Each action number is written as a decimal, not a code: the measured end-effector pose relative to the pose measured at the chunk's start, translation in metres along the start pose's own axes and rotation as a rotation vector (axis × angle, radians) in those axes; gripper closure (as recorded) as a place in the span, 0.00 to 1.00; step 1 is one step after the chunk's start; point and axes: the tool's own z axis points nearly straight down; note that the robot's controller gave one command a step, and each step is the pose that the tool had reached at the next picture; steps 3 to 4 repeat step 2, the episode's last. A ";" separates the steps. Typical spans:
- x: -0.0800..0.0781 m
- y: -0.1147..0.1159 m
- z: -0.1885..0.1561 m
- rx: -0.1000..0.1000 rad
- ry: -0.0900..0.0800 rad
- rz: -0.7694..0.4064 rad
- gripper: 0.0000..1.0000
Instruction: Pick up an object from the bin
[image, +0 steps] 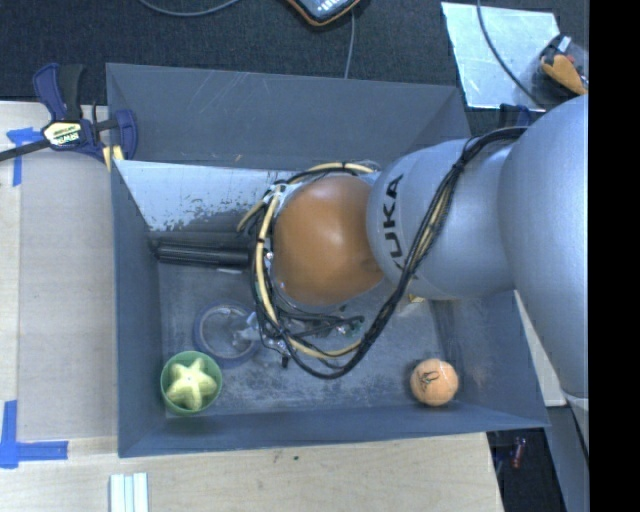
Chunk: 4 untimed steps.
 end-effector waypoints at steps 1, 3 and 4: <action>0.000 0.000 -0.020 -0.001 0.002 0.001 1.00; -0.001 0.000 -0.035 0.001 -0.002 0.003 1.00; -0.001 0.000 -0.035 0.001 -0.002 0.003 1.00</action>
Offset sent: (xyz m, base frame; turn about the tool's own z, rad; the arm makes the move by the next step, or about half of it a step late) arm -0.0008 -0.0002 0.0444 0.0010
